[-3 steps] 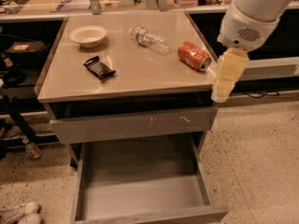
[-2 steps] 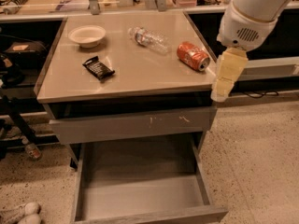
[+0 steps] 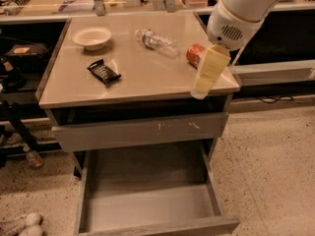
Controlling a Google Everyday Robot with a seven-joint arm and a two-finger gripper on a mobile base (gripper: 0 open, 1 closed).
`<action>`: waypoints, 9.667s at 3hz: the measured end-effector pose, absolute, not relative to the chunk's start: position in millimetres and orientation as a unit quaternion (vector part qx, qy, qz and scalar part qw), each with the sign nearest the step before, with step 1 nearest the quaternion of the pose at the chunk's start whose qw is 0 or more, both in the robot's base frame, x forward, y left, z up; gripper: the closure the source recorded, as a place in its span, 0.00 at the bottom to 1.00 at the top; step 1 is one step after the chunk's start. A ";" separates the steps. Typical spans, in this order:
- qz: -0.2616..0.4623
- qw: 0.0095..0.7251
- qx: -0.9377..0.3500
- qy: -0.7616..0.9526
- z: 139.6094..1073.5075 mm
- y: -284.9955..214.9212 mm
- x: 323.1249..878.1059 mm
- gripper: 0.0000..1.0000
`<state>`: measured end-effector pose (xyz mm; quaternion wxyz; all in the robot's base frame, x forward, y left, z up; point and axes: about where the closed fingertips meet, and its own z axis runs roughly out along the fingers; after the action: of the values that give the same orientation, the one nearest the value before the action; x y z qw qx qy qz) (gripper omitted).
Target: Place rxbar chocolate into middle drawer
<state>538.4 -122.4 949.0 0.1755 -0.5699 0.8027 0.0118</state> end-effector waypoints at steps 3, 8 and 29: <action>0.047 0.197 -0.554 0.808 950.1 -65.5 558.4 0.00; 0.098 0.205 -0.551 0.803 912.9 77.0 642.4 0.00; 0.169 0.051 -0.393 0.902 743.2 -5.7 480.2 1.00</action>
Offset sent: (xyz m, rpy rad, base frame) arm 0.0172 0.0321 0.0072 0.0470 0.0106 -0.0398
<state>480.2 -5.7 743.2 0.0515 -0.3934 0.9022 0.1691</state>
